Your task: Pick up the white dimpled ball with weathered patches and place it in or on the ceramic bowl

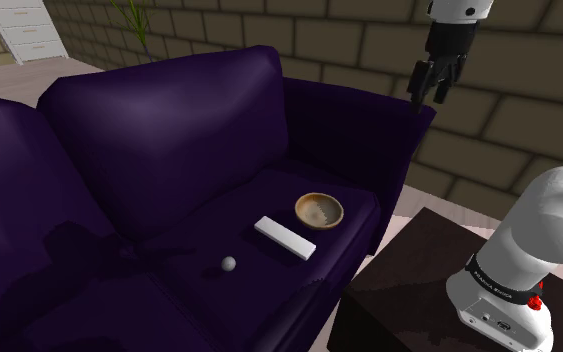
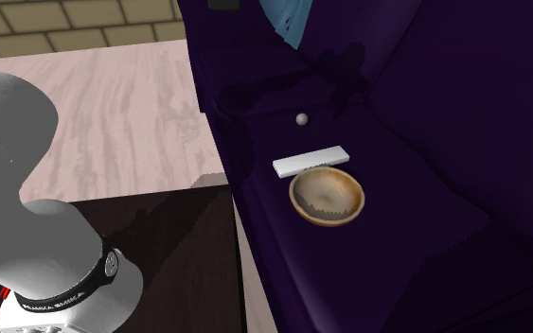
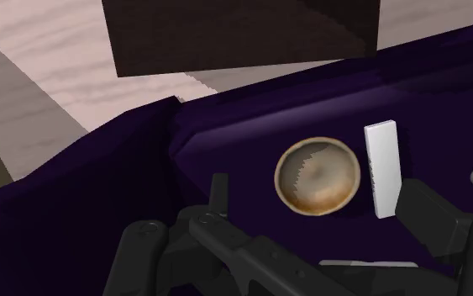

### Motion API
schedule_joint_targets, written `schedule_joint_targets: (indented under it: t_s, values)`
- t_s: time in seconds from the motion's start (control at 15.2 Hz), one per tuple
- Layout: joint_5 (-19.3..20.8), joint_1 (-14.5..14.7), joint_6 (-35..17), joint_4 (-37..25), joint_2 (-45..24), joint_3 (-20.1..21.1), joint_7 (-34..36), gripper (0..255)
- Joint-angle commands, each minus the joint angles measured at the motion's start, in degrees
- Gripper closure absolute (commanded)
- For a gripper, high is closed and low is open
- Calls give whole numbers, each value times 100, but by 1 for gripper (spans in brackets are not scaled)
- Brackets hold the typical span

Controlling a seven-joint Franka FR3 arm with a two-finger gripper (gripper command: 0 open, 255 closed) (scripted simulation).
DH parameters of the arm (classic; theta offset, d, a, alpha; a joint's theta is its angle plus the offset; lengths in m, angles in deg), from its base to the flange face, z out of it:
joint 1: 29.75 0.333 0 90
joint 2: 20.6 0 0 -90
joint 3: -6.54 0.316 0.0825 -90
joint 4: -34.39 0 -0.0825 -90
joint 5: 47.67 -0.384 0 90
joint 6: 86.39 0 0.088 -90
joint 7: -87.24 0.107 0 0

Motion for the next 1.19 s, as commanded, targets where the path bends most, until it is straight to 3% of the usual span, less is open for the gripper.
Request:
schedule_joint_targets:
  t_s: [0.0,0.59,1.12]
  values:
    - [0,0,0,0,0,0,0,0]
    - [-597,268,-1442,605,-794,734,610,0]
    - [-921,447,-2763,649,-1990,1419,1133,0]
